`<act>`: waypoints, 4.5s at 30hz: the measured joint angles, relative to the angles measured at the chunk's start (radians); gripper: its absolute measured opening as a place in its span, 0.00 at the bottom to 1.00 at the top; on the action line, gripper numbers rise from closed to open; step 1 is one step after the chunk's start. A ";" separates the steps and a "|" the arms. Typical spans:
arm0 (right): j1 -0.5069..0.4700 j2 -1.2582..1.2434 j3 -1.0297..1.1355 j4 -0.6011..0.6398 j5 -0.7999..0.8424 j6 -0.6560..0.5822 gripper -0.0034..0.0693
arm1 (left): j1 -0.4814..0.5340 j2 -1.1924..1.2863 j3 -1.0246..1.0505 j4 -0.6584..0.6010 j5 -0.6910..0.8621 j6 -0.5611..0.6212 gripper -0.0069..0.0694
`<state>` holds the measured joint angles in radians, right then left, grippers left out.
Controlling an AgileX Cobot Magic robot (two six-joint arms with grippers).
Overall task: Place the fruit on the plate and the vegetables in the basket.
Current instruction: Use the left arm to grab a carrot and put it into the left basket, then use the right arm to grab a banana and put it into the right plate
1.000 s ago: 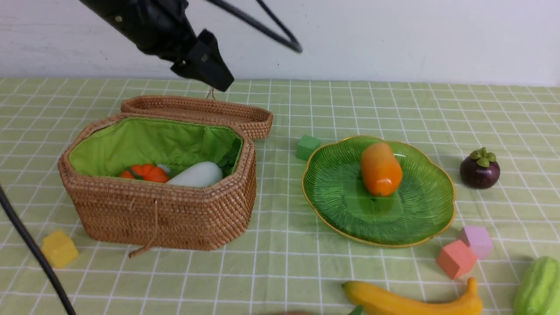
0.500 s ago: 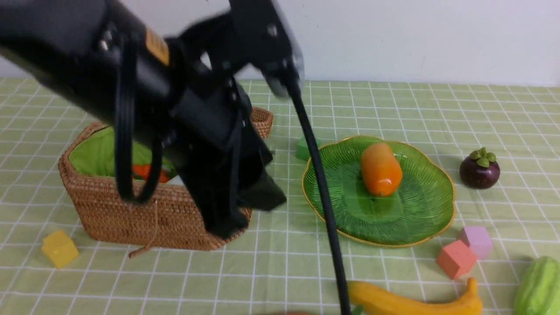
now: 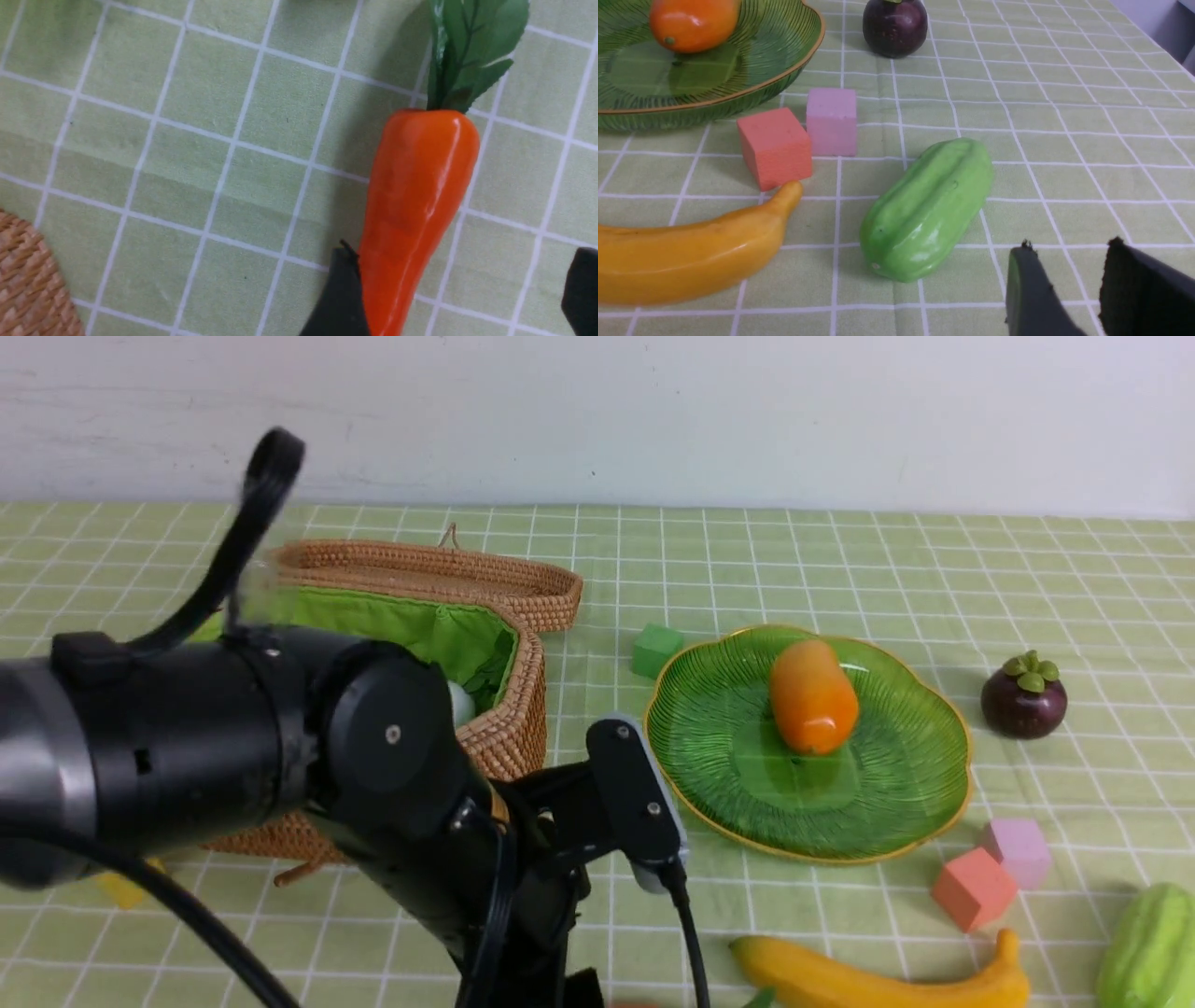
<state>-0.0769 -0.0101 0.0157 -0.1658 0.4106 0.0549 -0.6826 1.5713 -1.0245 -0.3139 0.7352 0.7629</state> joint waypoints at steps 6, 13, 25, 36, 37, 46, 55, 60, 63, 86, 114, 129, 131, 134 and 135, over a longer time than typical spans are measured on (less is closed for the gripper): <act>0.000 0.000 0.000 0.000 0.000 0.000 0.38 | -0.001 0.092 0.001 -0.042 0.017 0.004 0.90; 0.000 0.000 0.000 0.000 0.000 0.000 0.38 | -0.001 0.199 0.001 -0.056 -0.095 0.004 0.85; 0.000 0.000 0.000 0.000 0.000 0.000 0.38 | -0.001 0.238 -0.015 -0.061 -0.060 -0.004 0.54; 0.000 0.000 0.000 0.000 0.000 0.000 0.38 | -0.001 0.215 -0.242 0.031 0.319 -0.054 0.54; 0.000 0.000 0.000 0.000 0.000 0.000 0.38 | -0.001 0.195 -0.269 0.064 0.361 -0.073 0.54; 0.000 0.000 0.000 0.000 0.000 0.000 0.38 | 0.004 -0.063 -0.365 0.462 0.382 -0.165 0.54; 0.000 0.000 0.000 0.000 0.000 0.000 0.38 | 0.231 -0.083 -0.365 0.665 0.064 -0.225 0.54; 0.000 0.000 0.000 0.000 0.000 0.000 0.38 | 0.319 0.010 -0.365 0.670 -0.039 -0.225 0.54; 0.000 0.000 0.000 0.000 0.000 0.000 0.38 | 0.337 0.087 -0.365 0.670 -0.078 -0.230 0.54; 0.000 0.000 0.000 0.000 0.000 0.000 0.38 | 0.337 -0.080 -0.365 0.468 0.070 -0.241 0.82; 0.000 0.000 0.000 0.000 0.000 0.000 0.38 | 0.337 -1.129 0.136 0.189 0.501 -0.835 0.07; 0.000 0.000 0.000 0.000 0.000 0.000 0.38 | 0.337 -1.410 0.405 0.191 0.225 -0.871 0.07; 0.000 0.000 0.000 0.000 0.000 0.000 0.38 | 0.337 -1.410 0.405 0.191 0.225 -0.871 0.07; 0.000 0.000 0.000 0.000 0.000 0.000 0.38 | 0.337 -1.410 0.405 0.191 0.226 -0.871 0.07; 0.000 0.000 0.000 0.000 0.000 0.000 0.38 | 0.337 -1.410 0.405 0.191 0.227 -0.871 0.07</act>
<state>-0.0769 -0.0101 0.0157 -0.1658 0.4106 0.0549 -0.3452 0.1609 -0.6192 -0.1226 0.9617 -0.1084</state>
